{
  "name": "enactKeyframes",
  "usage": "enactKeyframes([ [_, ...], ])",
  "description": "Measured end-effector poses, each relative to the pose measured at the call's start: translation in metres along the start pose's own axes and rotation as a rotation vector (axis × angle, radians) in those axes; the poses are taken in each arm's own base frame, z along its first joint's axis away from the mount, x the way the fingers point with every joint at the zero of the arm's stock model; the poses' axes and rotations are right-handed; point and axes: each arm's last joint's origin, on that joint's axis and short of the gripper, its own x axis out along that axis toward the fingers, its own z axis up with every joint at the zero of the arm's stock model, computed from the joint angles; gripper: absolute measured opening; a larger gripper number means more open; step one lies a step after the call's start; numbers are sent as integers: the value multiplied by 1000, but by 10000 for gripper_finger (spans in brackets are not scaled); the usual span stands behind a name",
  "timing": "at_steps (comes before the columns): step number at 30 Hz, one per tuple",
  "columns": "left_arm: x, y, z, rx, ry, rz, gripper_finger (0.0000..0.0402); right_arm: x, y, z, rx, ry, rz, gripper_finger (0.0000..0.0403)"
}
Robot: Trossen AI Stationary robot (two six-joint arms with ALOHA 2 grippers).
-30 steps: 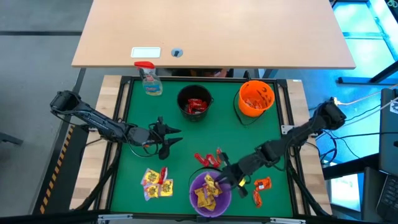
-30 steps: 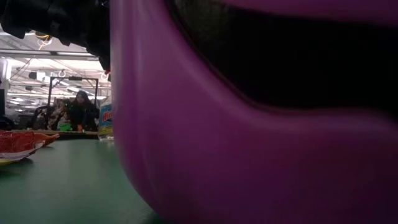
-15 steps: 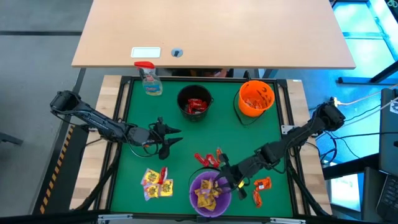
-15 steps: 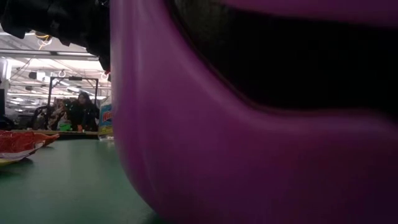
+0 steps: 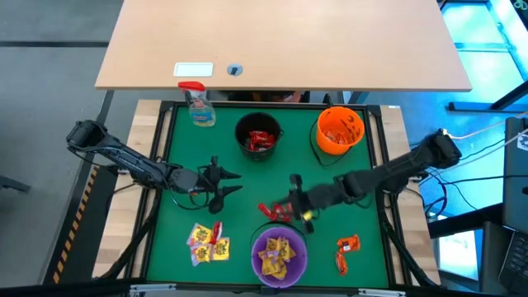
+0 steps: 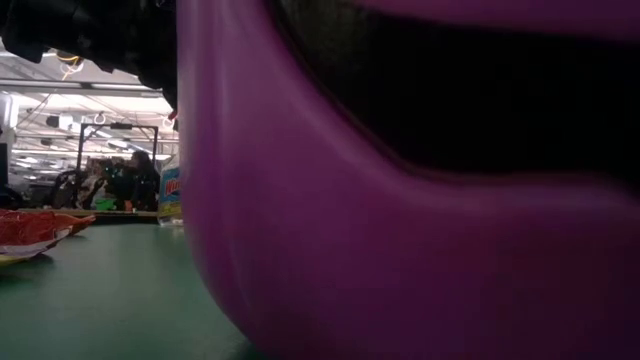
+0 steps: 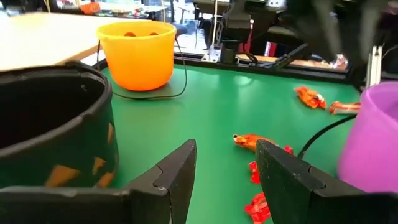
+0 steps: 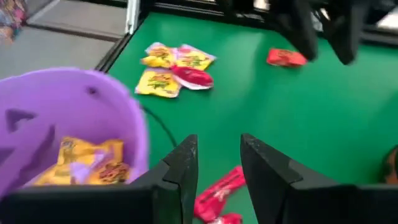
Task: Sort candy
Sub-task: Put the red chocolate into the black bucket
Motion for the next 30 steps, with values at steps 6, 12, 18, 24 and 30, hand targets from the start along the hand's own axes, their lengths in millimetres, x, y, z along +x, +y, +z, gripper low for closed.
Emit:
enactKeyframes([
  [6, 0, 1, -2, 162, 21, 4, 157, 24, -37, -17, 82, 98, 25, 120],
  [12, 2, 9, -9, 223, 99, 45, 157, 48, -51, -40, 114, 214, 52, 121],
  [18, 3, 15, -15, 250, 169, 80, 157, 58, -58, -51, 143, 262, 60, 121],
  [24, 4, 21, -18, 259, 203, 106, 157, 68, -60, -67, 184, 345, 101, 140],
  [30, 4, 22, -20, 254, 207, 108, 157, 72, -59, -81, 196, 447, 114, 176],
])
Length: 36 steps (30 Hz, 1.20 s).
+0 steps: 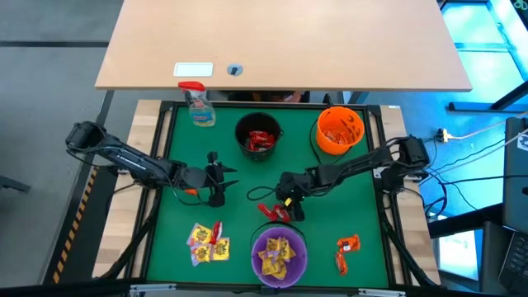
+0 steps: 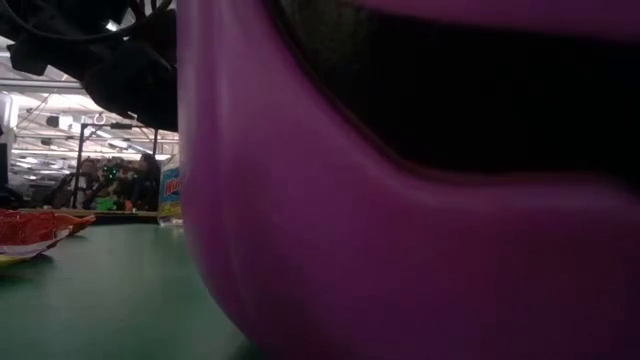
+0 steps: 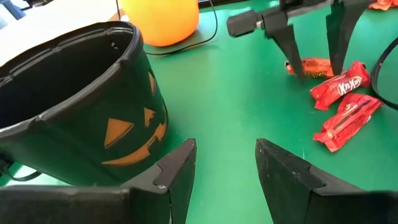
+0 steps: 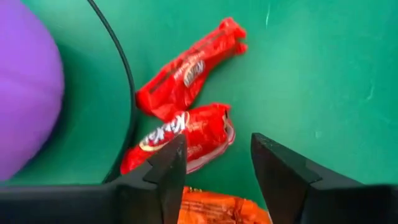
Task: Sort candy
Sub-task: Put the red chocolate into the black bucket, then put the orange chocolate into the orange bucket
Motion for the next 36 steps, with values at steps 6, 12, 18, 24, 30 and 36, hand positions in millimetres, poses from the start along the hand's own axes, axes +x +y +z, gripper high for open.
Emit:
enactKeyframes([
  [6, 0, 0, 0, -17, 0, 0, 157, 13, -6, -8, 81, 57, 15, 193],
  [12, 0, 0, -1, -16, 10, 0, 157, 23, -11, -12, 105, 98, 38, 193],
  [18, 0, 0, -4, -26, 37, 1, 157, 20, -18, -12, 122, 90, 14, 172],
  [24, 0, 0, -4, -52, 39, 2, 157, 12, -27, -9, 136, 65, -3, 81],
  [30, 0, 0, -4, -57, 38, 2, 157, 1, -39, -6, 167, 43, -30, 7],
  [36, 0, 0, -4, -79, 39, 3, 157, -16, -44, 0, 177, -6, -35, 13],
])
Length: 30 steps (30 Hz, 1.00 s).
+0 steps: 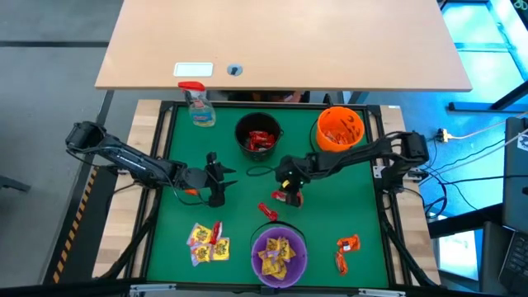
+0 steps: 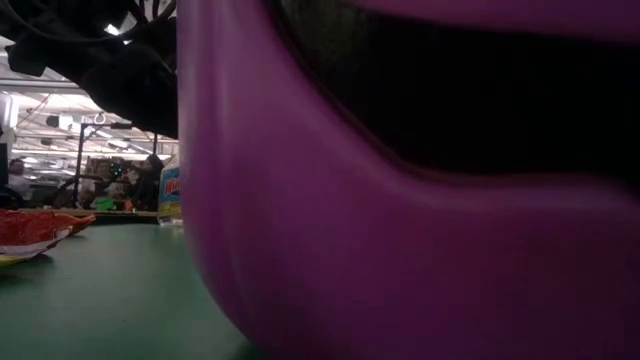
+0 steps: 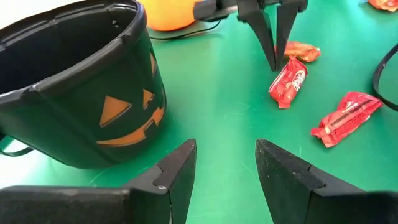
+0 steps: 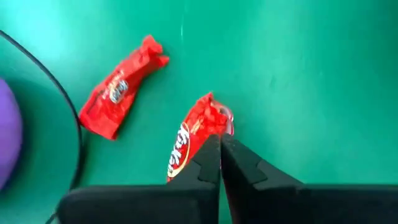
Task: Sort candy
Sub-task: Put the orange chocolate into the orange bucket
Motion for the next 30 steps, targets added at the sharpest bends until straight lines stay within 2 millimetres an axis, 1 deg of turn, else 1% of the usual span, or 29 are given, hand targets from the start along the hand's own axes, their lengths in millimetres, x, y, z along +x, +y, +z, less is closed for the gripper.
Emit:
enactKeyframes([
  [2, 0, 0, 0, -5, 0, 0, 157, -6, 2, 2, -7, -20, 2, 4],
  [4, 0, 0, 0, -19, 0, 0, 157, -12, 4, 5, -13, -40, 2, 4],
  [6, 0, 0, 0, -28, -1, 0, 157, -14, 5, 5, -15, -42, 12, 14],
  [8, 0, 0, 0, -35, -3, 0, 157, -13, 9, 2, -19, -8, 22, 27],
  [12, 0, 0, 0, -56, -3, 0, 157, -9, 21, -6, -74, 52, 4, 71],
  [16, 0, 0, 0, -76, -3, -1, 157, -6, 30, -6, -106, 31, -26, 129],
  [19, 0, -1, 0, -86, 0, -16, 157, -6, 31, -7, -117, 44, -41, 167],
  [22, 0, -1, 0, -109, 3, -30, 157, -7, 30, -11, -122, 86, -46, 193],
  [25, 0, -1, 0, -132, 3, -32, 157, -10, 29, -15, -121, 130, -55, 203],
  [28, 0, -1, 0, -152, 3, -32, 157, -13, 28, -20, -131, 179, -77, 203],
  [30, 0, -1, 0, -164, 3, -29, 157, -15, 28, -20, -138, 172, -76, 200],
])
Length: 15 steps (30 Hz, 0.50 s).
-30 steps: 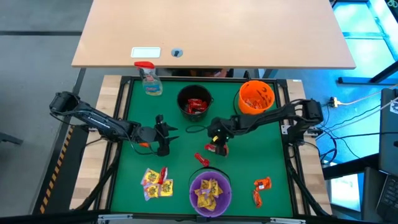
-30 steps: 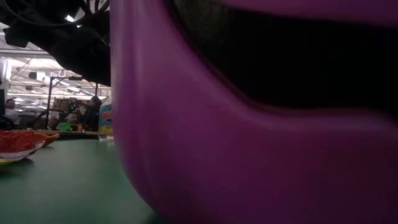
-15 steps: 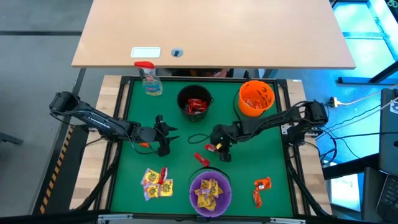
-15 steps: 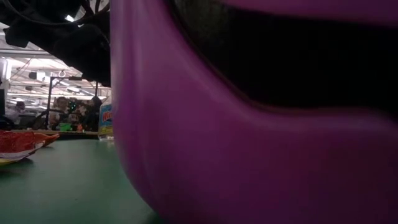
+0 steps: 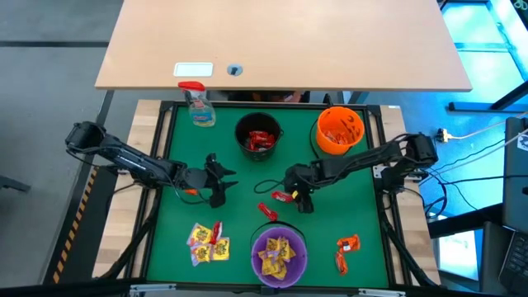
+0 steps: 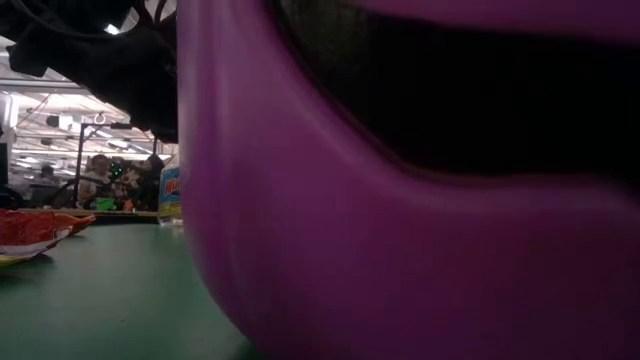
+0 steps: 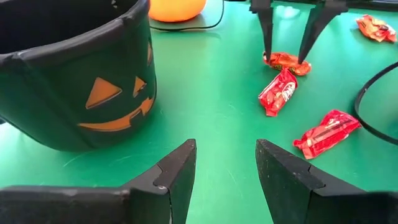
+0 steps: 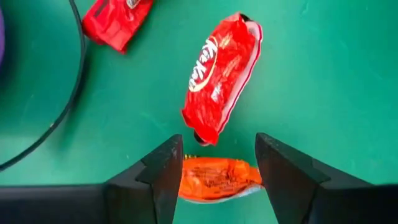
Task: Sort candy
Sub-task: Put the orange chocolate into the orange bucket
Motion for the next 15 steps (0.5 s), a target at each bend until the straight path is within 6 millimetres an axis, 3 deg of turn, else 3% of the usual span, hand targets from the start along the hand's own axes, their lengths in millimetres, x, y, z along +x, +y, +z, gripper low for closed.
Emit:
enactKeyframes([
  [8, 0, 0, 0, -84, 0, 3, 157, -13, 0, -9, -14, -38, -24, 189],
  [15, 0, 0, 0, -102, -4, 2, 157, -8, -1, -27, 52, -53, -11, 189],
])
